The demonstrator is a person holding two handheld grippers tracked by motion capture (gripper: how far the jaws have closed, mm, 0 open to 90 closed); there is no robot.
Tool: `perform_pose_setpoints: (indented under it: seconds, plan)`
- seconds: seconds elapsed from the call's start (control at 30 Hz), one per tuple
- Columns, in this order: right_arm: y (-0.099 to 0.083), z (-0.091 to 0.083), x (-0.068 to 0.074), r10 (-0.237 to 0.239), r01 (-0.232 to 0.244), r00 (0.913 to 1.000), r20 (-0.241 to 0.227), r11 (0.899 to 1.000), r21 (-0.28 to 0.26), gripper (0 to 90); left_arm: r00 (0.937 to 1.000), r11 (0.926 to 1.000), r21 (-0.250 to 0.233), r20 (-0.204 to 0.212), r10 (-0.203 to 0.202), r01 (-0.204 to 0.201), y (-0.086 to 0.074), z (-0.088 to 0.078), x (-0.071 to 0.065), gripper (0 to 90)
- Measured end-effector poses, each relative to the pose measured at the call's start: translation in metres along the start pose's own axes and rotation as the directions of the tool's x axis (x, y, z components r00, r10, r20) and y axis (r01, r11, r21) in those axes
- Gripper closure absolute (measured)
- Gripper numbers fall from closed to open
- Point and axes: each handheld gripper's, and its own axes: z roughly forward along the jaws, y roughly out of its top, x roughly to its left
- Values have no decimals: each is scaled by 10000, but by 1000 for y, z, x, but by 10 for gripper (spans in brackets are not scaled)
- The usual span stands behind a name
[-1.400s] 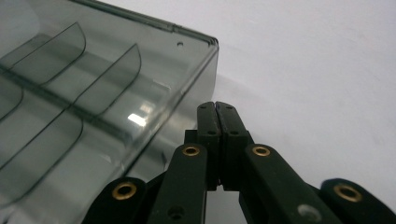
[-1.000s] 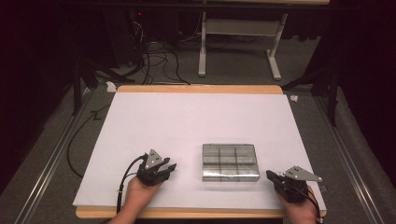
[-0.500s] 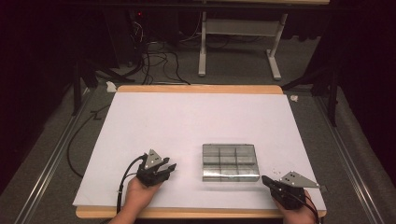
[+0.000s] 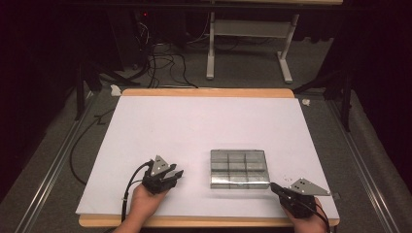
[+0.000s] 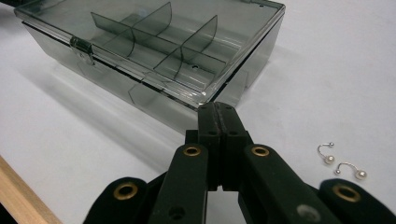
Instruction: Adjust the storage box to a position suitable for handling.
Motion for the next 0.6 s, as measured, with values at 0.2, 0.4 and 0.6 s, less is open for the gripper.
perform_pose_setpoints:
  seconds: [0.2, 0.4, 0.6]
  plan:
    - [0, -1, -1, 103, -103, 9999, -31, 9999, -81, 900, 9999, 9999, 23, -16, 101, -101, 0, 0, -1, 604]
    - [1, -3, -2, 185, -188, 9998, -95, 9993, -331, 900, 9999, 9999, 34, -24, 140, -140, 0, 0, -1, 605]
    - [-1, -1, -2, 99, -100, 9999, -21, 9999, -95, 900, 9981, 9996, -276, 614, 56, -39, 1, -3, -12, 624]
